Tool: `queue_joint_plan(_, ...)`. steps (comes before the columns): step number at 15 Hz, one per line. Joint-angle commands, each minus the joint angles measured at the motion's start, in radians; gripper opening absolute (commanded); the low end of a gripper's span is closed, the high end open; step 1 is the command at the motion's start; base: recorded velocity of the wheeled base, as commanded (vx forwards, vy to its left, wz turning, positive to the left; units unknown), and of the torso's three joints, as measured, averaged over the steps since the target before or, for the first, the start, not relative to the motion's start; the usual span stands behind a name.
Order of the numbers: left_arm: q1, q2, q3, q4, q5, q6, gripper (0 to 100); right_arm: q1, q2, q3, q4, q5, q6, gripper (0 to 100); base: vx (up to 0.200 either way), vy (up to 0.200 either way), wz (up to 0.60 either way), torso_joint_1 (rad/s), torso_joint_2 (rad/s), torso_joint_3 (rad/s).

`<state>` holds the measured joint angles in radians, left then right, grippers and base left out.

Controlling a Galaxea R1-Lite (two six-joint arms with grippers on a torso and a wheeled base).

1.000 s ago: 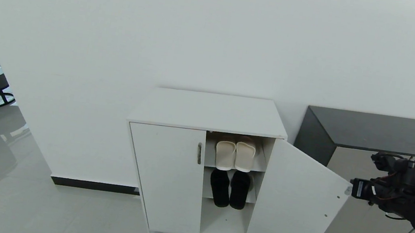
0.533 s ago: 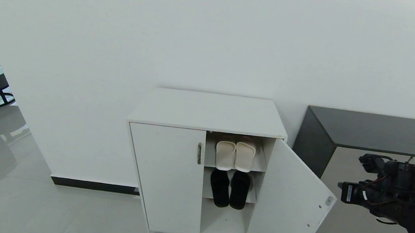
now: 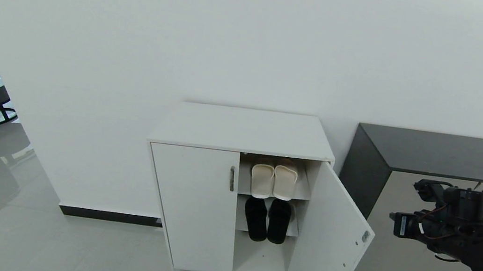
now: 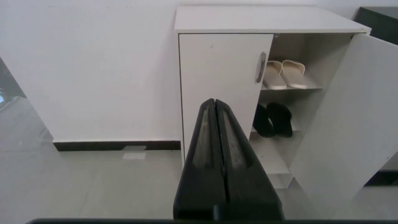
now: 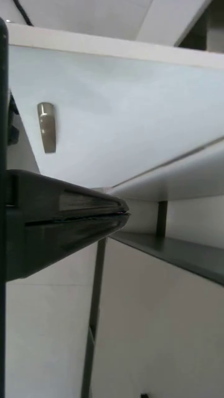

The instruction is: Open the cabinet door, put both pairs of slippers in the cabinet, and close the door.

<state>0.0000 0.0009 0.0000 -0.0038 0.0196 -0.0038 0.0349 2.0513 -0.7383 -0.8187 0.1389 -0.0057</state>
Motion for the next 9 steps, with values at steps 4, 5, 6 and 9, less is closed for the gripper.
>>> queue_joint_plan(4,0.000,0.001,0.000,-0.001,0.000,-0.001,0,0.076,0.010,0.011,0.000,-0.001,0.003,0,0.000,0.000,0.00,0.000,0.00,0.000)
queue_joint_plan(5,0.000,0.001,0.000,0.001,0.000,-0.001,0,0.105,0.012,0.016,0.000,-0.001,0.009,0,0.000,0.000,0.00,0.000,0.00,0.000)
queue_joint_plan(6,0.000,0.001,0.000,-0.001,0.000,-0.001,0,0.119,0.018,0.016,0.000,-0.001,0.009,0,0.000,0.000,0.00,0.000,0.00,0.000)
queue_joint_plan(9,0.000,0.001,0.000,-0.001,0.000,-0.001,0,0.189,0.029,0.014,0.000,-0.004,0.018,0,0.000,0.000,0.00,0.000,0.00,0.000)
